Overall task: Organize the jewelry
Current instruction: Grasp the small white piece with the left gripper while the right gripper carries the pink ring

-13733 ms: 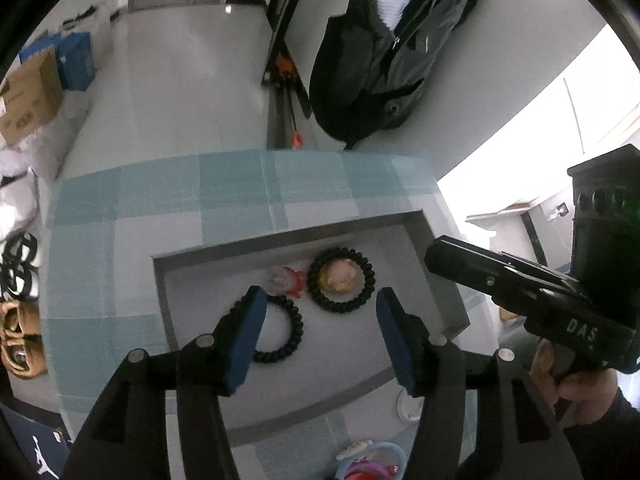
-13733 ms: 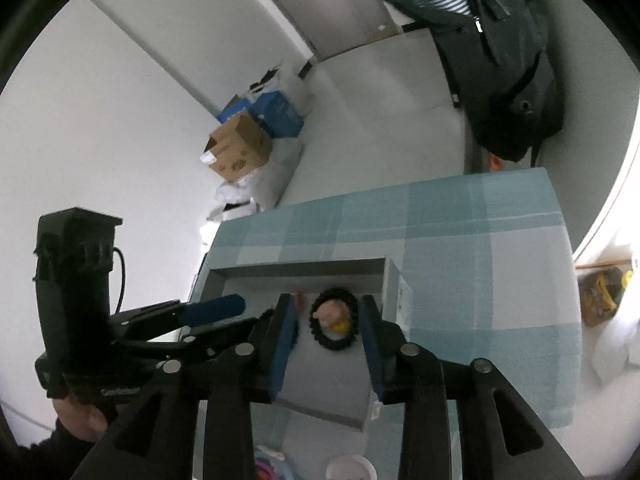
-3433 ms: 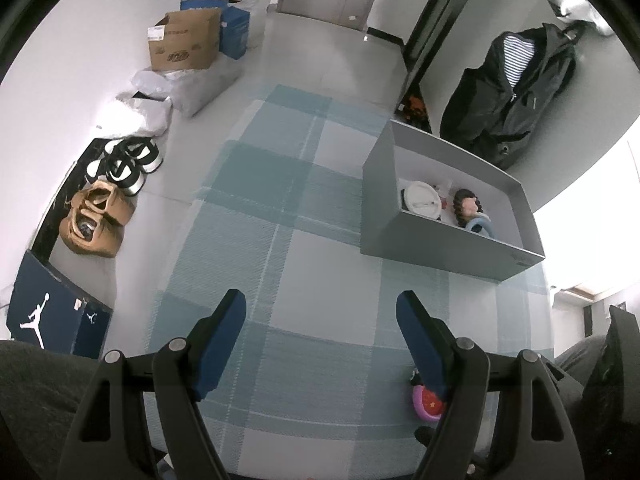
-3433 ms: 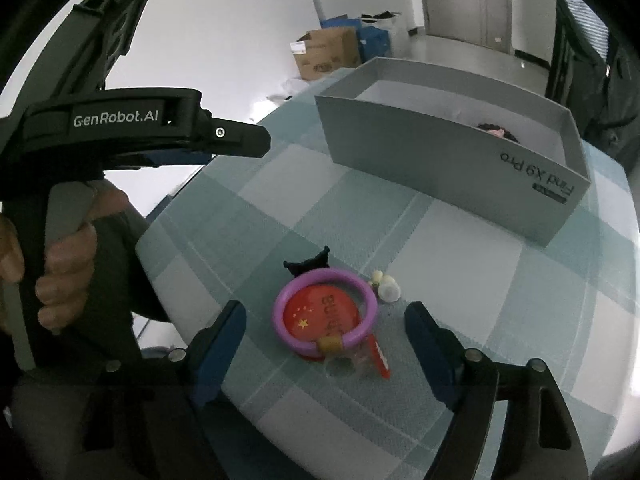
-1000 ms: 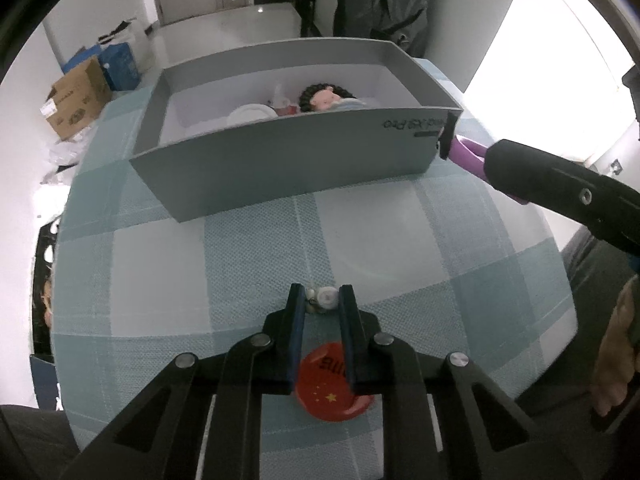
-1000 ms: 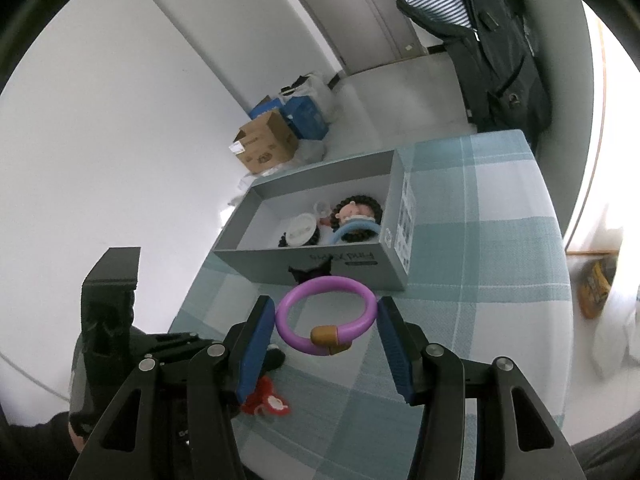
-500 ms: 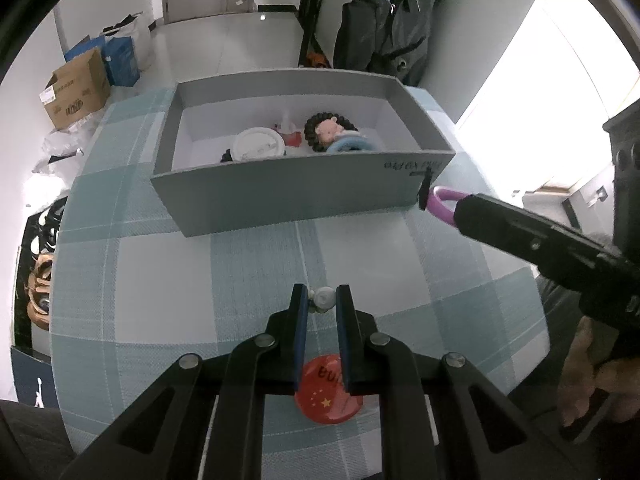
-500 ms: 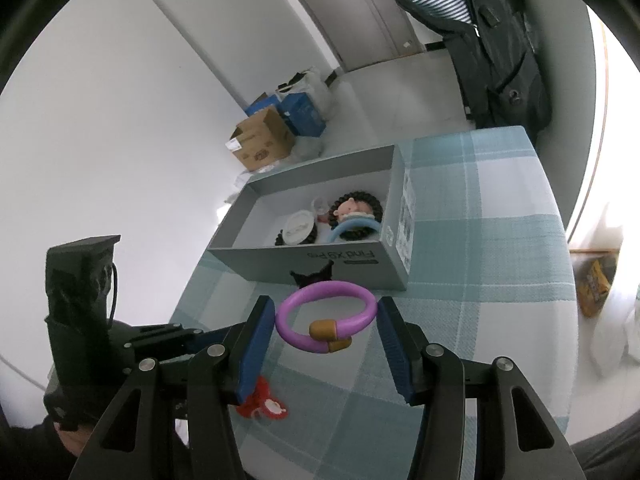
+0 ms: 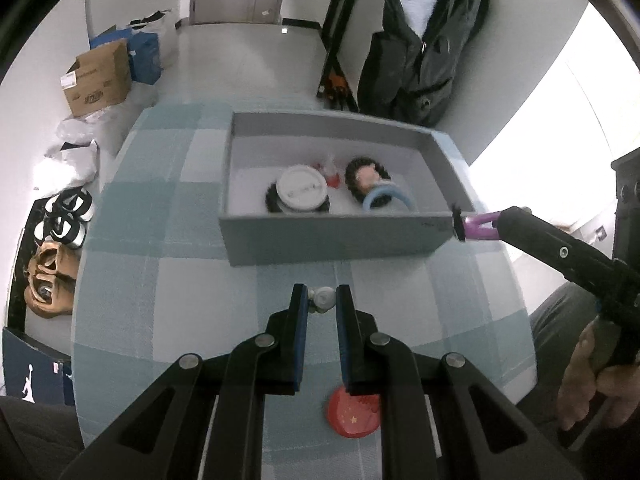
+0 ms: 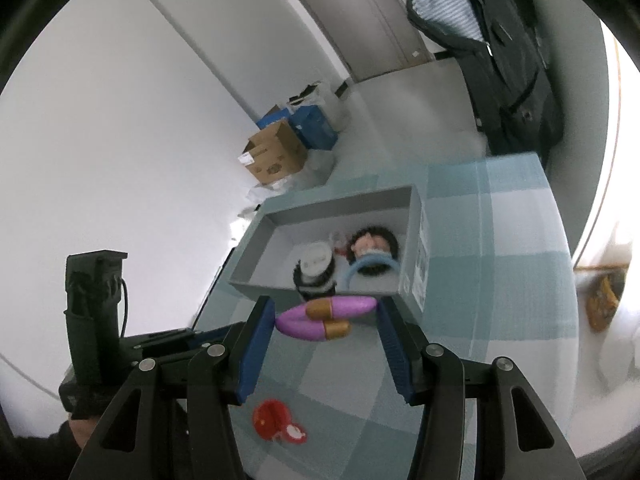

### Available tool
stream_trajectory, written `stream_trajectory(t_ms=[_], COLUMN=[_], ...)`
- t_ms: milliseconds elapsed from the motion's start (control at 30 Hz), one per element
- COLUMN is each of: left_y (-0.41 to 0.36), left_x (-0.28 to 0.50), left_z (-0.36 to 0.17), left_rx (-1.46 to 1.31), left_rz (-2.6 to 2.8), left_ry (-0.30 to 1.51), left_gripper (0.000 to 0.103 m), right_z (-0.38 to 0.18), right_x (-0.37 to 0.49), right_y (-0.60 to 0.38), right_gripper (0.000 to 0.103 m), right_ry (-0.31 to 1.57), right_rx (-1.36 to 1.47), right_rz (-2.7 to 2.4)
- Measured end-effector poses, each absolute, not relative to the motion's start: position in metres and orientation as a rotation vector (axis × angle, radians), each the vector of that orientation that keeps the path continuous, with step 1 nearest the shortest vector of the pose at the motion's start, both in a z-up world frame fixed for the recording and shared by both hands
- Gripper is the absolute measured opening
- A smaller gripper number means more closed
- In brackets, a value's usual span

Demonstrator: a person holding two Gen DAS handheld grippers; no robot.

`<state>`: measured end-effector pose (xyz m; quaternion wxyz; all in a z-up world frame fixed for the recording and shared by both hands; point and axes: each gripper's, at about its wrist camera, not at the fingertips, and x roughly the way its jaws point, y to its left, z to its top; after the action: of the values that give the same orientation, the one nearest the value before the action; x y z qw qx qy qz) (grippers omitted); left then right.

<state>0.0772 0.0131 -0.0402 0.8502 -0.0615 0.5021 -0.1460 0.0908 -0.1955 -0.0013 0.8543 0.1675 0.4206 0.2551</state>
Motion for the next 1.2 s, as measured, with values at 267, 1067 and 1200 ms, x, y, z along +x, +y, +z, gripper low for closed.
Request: stream_trajectory(t_ms=[267,1067,1200], left_y=[0.030,0.009,0.008], left_x=[0.100,0.165,0.160], left_z=[-0.016,-0.034,-0.026], left_rx=[-0.183,-0.184,-0.167], left_rz=[-0.297,-0.455,-0.470], left_ry=[1.014,1.094,1.063], left_gripper=[0.010,0.052,0.052], right_z=[0.016,-0.002,0.001], right_x=[0.114,0.180,0.180], right_y=[-0.194,-0.177,-0.174], right_gripper=[0.051,0.041,0.041], right_ry=[0.872,0.958,0.955], right_rx=[0.340,0.305,0.297], right_rz=[0.570,0.550,0.551])
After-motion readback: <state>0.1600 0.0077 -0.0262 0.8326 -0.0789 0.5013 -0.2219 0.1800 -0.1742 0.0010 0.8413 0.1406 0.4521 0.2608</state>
